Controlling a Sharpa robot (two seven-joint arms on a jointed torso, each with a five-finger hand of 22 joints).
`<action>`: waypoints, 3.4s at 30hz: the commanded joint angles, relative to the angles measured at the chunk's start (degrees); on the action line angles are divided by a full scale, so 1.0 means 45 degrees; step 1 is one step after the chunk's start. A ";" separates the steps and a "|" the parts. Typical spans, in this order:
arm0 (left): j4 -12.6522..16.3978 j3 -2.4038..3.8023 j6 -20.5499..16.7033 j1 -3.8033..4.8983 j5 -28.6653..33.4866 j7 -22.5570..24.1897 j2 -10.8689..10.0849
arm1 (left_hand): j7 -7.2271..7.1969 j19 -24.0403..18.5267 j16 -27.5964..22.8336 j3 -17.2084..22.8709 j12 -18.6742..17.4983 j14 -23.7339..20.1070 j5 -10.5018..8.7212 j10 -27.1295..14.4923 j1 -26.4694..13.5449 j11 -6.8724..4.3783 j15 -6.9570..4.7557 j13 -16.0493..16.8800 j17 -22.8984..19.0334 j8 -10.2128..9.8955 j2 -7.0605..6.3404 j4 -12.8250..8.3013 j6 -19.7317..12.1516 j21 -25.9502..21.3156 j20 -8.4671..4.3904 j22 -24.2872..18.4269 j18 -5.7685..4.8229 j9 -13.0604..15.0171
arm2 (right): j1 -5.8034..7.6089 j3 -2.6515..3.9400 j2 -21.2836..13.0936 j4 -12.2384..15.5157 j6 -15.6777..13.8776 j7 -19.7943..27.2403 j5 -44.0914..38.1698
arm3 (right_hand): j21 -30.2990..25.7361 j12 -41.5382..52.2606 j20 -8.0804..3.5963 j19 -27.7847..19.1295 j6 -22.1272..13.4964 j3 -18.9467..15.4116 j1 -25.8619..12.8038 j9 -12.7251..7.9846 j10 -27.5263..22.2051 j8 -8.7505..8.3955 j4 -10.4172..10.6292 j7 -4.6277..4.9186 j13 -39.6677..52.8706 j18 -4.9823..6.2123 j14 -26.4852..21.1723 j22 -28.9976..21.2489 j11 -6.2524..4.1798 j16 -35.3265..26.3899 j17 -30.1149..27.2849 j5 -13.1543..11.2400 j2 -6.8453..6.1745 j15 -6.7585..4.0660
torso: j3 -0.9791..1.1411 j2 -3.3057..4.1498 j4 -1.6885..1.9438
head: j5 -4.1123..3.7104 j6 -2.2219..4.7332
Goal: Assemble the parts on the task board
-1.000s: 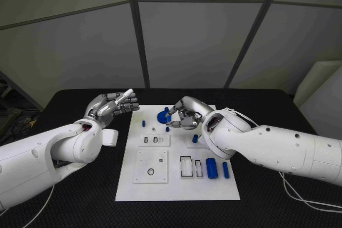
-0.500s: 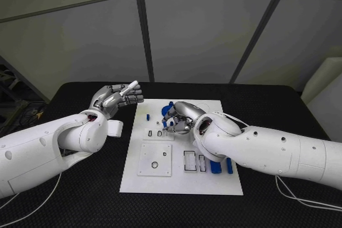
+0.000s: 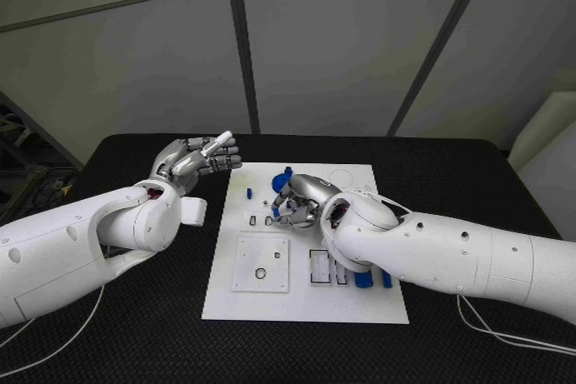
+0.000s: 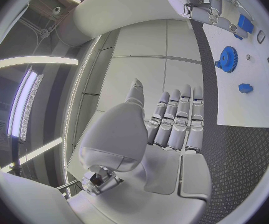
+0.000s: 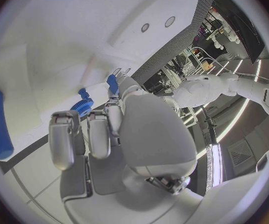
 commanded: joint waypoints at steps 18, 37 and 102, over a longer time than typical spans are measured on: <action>-0.0012 0.0012 0.0178 0.0025 -0.0060 -0.0018 0.0032 | 0.0175 -0.0002 -0.0095 0.0022 -0.0063 0.0002 -0.0044 0.0133 0.0083 -0.0010 0.0039 0.0006 -0.0016 -0.0055 0.0104 -0.0109 0.0089 0.0046 0.0007 -0.0020 -0.0173 0.0013 | -0.0123 0.0000 0.0220 -0.0157 0.0359 0.0028 -0.0109 | 0.0038 -0.0119 -0.0041 0.1342 -0.0001 -0.0067 -0.0045 0.0509 -0.0016 -0.0052 -0.0103 0.0030 -0.0531 -0.0191 0.0893 0.3355 -0.0007 -0.0057 0.1423 0.0038 0.0143 -0.0040 | 0.0005 0.0007 -0.0005 | 0.0059 -0.0144; -0.0028 0.0011 0.0163 0.0023 -0.0062 -0.0019 0.0013 | 0.0175 -0.0002 -0.0095 0.0022 -0.0063 0.0002 -0.0044 0.0133 0.0083 -0.0010 0.0039 0.0006 -0.0016 -0.0055 0.0104 -0.0109 0.0089 0.0046 0.0007 -0.0020 -0.0173 0.0013 | -0.0226 -0.0001 0.0240 -0.0225 0.0847 -0.0119 -0.0021 | 0.0038 -0.0261 -0.0022 0.1342 -0.0134 -0.0109 -0.0211 0.0509 -0.0091 -0.0165 -0.0090 0.0080 -0.0623 -0.0191 0.0887 0.3355 0.0033 -0.0078 0.1401 0.0018 0.0082 -0.0014 | 0.0007 -0.0004 -0.0002 | 0.0087 -0.0190; -0.0024 0.0008 0.0136 0.0021 -0.0062 -0.0011 -0.0050 | 0.0178 -0.0026 -0.0128 0.0016 -0.0090 0.0017 0.0005 0.0143 0.0143 -0.0008 0.0039 0.0002 -0.0011 -0.0067 0.0139 -0.0202 0.0095 0.0045 0.0012 -0.0035 -0.0169 0.0011 | -0.0233 -0.0001 0.0093 -0.0115 0.0151 -0.0517 -0.0702 | 0.0038 -0.2421 0.0244 0.1342 -0.2191 -0.0605 -0.1147 0.0263 -0.1156 -0.0235 0.0425 0.0488 -0.2185 -0.0191 0.0733 0.3355 0.0395 -0.0489 0.0874 -0.0607 -0.0886 0.0271 | -0.0002 -0.0014 -0.0001 | 0.0090 -0.0129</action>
